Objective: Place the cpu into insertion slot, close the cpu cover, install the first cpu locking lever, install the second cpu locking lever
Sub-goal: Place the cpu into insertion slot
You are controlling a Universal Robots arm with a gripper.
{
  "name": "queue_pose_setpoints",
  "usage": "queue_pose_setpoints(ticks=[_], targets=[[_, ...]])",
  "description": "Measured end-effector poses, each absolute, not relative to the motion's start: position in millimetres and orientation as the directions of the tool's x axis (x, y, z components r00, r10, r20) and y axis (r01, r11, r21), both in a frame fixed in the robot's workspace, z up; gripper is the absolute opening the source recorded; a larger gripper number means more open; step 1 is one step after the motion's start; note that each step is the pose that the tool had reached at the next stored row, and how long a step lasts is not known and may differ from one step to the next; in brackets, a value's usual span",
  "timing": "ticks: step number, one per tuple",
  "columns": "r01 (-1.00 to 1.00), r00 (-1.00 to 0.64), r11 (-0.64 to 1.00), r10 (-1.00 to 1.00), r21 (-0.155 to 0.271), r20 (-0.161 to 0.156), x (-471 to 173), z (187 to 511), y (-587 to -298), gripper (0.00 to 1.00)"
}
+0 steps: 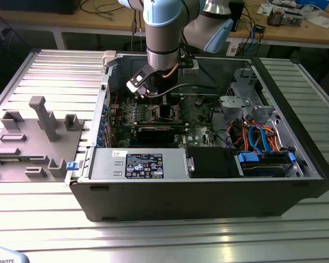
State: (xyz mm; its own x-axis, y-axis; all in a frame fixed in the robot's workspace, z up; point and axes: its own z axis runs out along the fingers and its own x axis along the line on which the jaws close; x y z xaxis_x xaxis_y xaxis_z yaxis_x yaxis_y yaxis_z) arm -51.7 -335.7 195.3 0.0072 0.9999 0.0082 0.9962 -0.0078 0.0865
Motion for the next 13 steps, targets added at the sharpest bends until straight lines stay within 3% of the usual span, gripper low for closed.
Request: queue_pose_setpoints(ticks=[13], targets=[[0.996,0.009,-0.010,1.000,0.087,0.008,-52.0,197.5,-337.9,0.61]])
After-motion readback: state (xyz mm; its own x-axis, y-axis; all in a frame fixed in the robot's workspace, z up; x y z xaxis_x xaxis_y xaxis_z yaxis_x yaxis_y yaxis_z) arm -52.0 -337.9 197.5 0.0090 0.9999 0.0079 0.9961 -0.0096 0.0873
